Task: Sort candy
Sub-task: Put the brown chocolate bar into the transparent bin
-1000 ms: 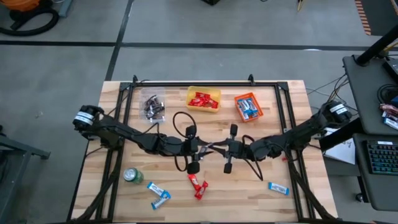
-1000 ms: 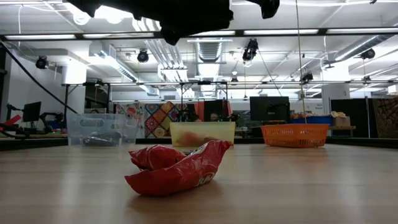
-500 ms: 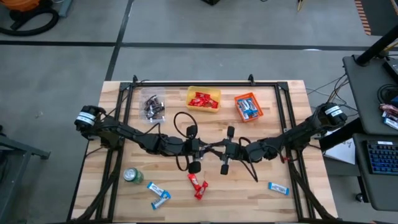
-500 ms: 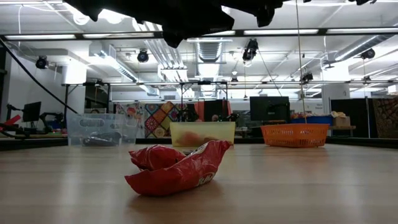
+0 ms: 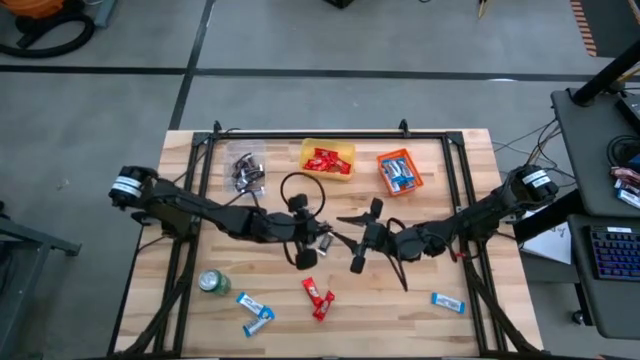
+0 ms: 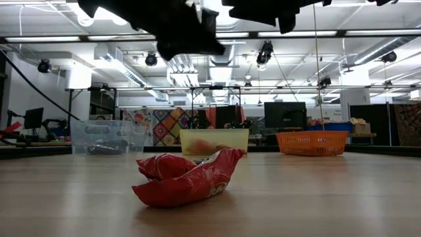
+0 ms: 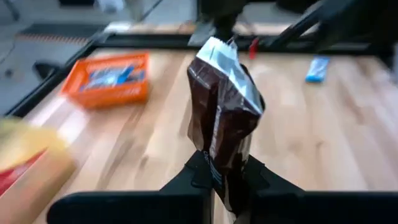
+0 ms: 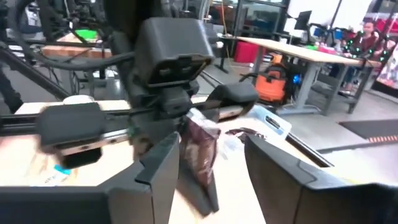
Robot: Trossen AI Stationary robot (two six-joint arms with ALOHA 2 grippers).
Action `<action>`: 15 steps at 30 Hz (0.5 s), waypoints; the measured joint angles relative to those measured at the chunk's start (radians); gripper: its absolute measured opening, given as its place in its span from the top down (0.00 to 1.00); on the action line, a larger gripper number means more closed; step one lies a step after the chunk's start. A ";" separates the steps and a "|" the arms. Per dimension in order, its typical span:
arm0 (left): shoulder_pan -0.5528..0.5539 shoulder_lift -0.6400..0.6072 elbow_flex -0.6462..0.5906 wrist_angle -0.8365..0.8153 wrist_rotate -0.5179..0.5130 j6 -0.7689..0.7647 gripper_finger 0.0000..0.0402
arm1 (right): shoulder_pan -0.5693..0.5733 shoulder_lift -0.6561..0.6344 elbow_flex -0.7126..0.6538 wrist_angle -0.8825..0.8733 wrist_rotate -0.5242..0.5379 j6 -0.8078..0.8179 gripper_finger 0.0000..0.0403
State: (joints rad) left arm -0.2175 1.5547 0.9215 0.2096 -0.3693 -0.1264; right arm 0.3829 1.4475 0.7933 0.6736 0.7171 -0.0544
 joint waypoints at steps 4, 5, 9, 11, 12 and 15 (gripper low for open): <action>0.039 -0.048 0.000 -0.169 -0.014 -0.056 0.99 | 0.000 0.000 0.000 -0.021 0.032 0.032 0.54; 0.051 -0.059 0.000 -0.212 -0.015 -0.072 0.99 | 0.000 0.000 0.000 -0.031 0.041 0.037 0.54; 0.120 -0.116 0.000 -0.443 -0.073 -0.157 0.99 | -0.002 0.000 0.000 -0.055 0.047 0.056 0.54; 0.170 -0.152 0.000 -0.582 -0.139 -0.232 0.99 | -0.004 0.000 0.000 -0.056 0.047 0.056 0.55; 0.199 -0.169 0.000 -0.652 -0.162 -0.273 0.99 | -0.004 0.000 0.000 -0.056 0.047 0.056 0.55; 0.305 -0.211 0.000 -0.855 -0.170 -0.407 0.99 | -0.005 0.000 0.000 -0.057 0.046 0.055 0.55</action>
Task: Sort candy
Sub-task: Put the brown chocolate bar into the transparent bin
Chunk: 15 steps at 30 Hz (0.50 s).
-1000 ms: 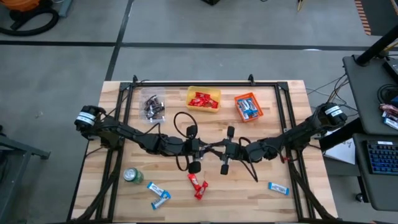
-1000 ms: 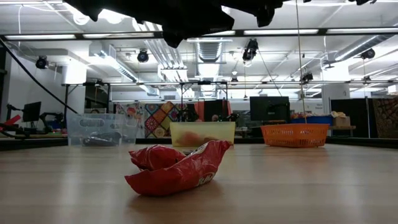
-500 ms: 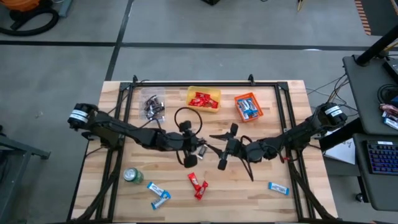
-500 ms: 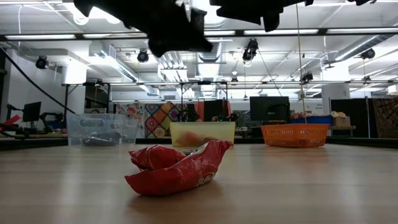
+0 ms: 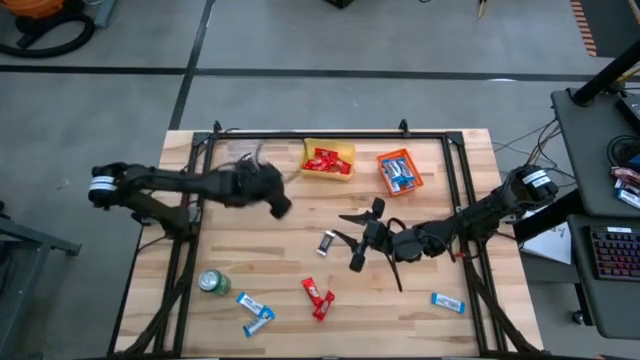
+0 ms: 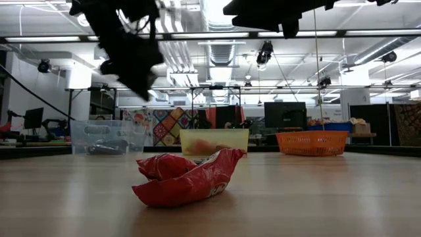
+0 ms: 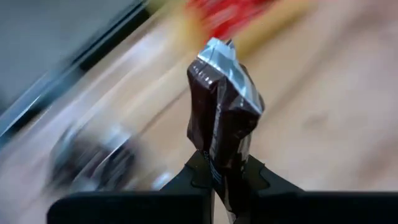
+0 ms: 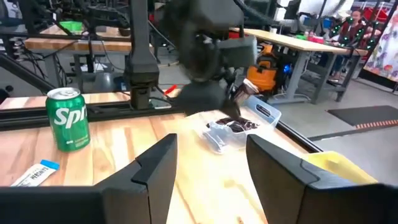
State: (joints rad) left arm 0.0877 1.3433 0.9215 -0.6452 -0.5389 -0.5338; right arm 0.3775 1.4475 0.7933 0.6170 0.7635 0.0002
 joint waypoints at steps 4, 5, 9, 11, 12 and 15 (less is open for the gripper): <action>0.143 -0.008 0.000 -0.200 0.023 -0.128 0.99 | -0.003 0.000 0.000 0.000 0.000 0.000 0.55; 0.172 -0.004 0.000 -0.221 0.027 -0.134 0.99 | -0.004 0.000 0.000 0.000 0.000 0.000 0.55; 0.246 0.027 0.000 -0.238 0.032 -0.117 0.99 | -0.005 0.000 0.000 -0.001 -0.001 -0.002 0.55; 0.264 0.044 0.000 -0.239 0.032 -0.102 0.99 | -0.005 0.000 0.000 -0.001 -0.001 -0.002 0.55; 0.268 0.054 0.000 -0.239 0.032 -0.097 0.99 | -0.005 0.000 0.000 -0.001 -0.001 -0.002 0.55; 0.270 0.080 0.000 -0.239 0.032 -0.088 0.95 | -0.005 0.000 0.000 -0.006 -0.001 -0.003 0.55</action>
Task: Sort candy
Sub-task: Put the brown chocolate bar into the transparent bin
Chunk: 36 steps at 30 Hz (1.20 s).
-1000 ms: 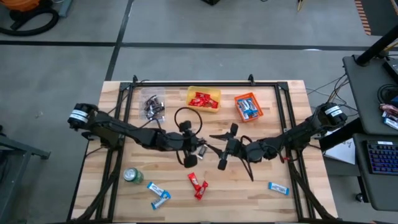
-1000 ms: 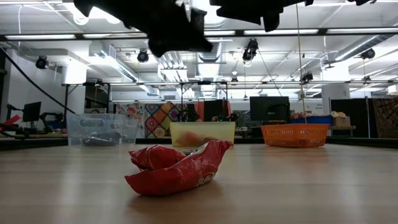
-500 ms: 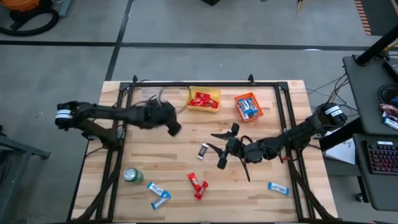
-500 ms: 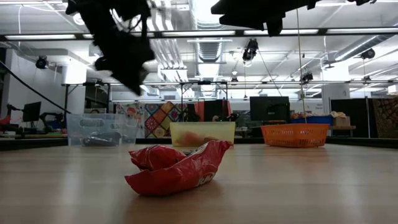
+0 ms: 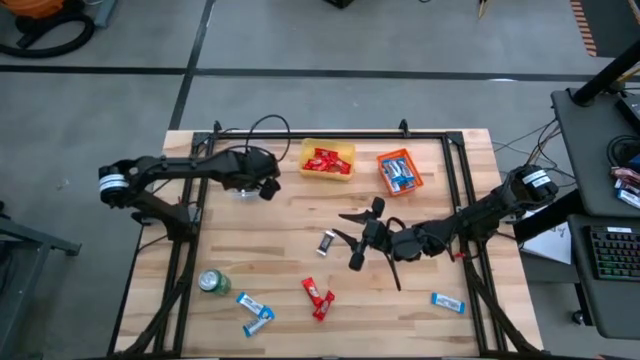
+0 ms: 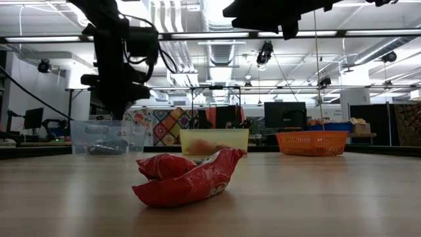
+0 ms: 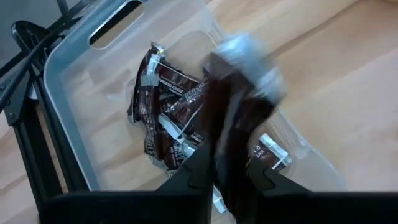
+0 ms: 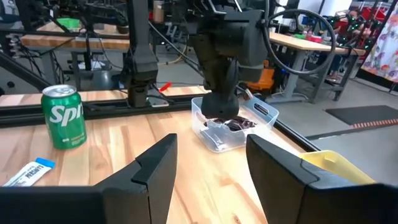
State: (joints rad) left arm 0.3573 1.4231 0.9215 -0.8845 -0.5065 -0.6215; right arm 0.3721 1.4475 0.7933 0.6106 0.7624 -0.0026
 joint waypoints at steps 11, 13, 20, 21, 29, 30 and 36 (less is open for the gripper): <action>-0.006 0.051 0.000 -0.003 -0.025 0.028 0.75 | 0.000 0.000 0.000 -0.029 -0.002 0.003 0.55; -0.011 0.051 0.000 -0.003 -0.024 0.028 0.73 | 0.000 0.000 0.000 -0.030 -0.002 0.003 0.55; -0.029 0.051 0.000 0.001 -0.003 0.026 0.71 | 0.000 0.000 0.000 -0.030 -0.002 0.003 0.55; -0.036 0.051 0.000 0.008 0.001 0.031 0.71 | 0.000 0.000 0.000 -0.030 -0.002 0.003 0.55; -0.099 0.050 0.000 0.222 0.094 0.162 0.71 | -0.004 0.000 0.000 -0.030 -0.002 0.003 0.55; -0.100 0.050 0.000 0.270 0.107 0.188 0.71 | -0.007 0.000 0.000 -0.030 -0.002 0.002 0.55; -0.077 0.053 0.001 0.267 0.112 0.247 0.72 | -0.022 0.000 0.000 -0.030 -0.002 0.002 0.55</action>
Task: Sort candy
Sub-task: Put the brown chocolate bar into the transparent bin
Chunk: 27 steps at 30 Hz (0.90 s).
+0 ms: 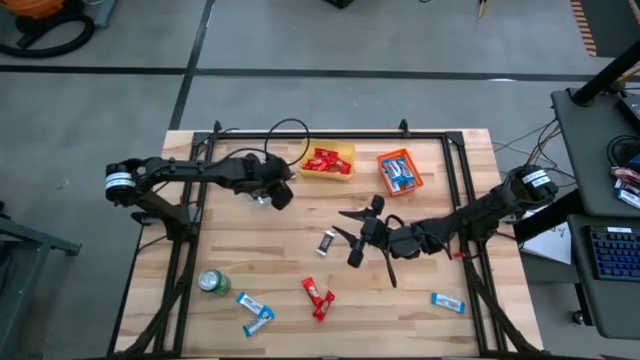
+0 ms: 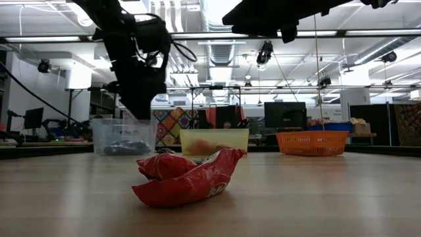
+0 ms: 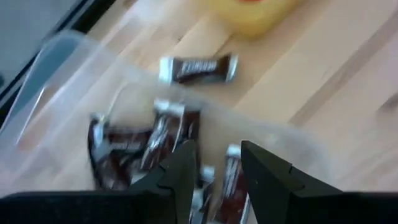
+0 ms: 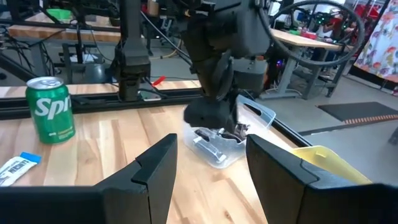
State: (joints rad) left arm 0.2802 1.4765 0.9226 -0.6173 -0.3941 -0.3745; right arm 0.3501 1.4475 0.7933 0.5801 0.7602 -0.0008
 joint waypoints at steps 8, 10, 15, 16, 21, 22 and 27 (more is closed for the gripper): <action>-0.002 -0.005 0.000 -0.182 -0.007 -0.060 0.75 | -0.017 0.000 0.000 0.000 0.000 -0.017 0.55; -0.003 -0.013 0.014 -0.187 -0.007 -0.058 0.76 | -0.018 0.000 0.000 -0.001 0.000 -0.017 0.55; -0.036 -0.020 0.097 -0.120 -0.004 -0.038 0.78 | -0.017 0.000 0.000 -0.002 -0.001 -0.018 0.55; -0.048 -0.020 0.101 -0.064 0.012 -0.016 0.79 | -0.017 0.000 0.000 -0.002 -0.001 -0.018 0.55; -0.101 0.031 0.097 0.133 0.118 0.041 0.81 | -0.017 0.000 0.000 -0.002 -0.001 -0.023 0.55; -0.106 0.050 0.096 0.131 0.105 0.041 0.81 | -0.017 0.000 0.000 -0.003 -0.001 -0.024 0.55; -0.101 0.145 0.096 0.046 0.011 0.001 0.81 | -0.017 0.000 0.000 -0.019 -0.001 -0.025 0.55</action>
State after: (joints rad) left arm 0.1795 1.6210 1.0183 -0.5716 -0.3830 -0.3738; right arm 0.3328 1.4475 0.7933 0.5612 0.7593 -0.0255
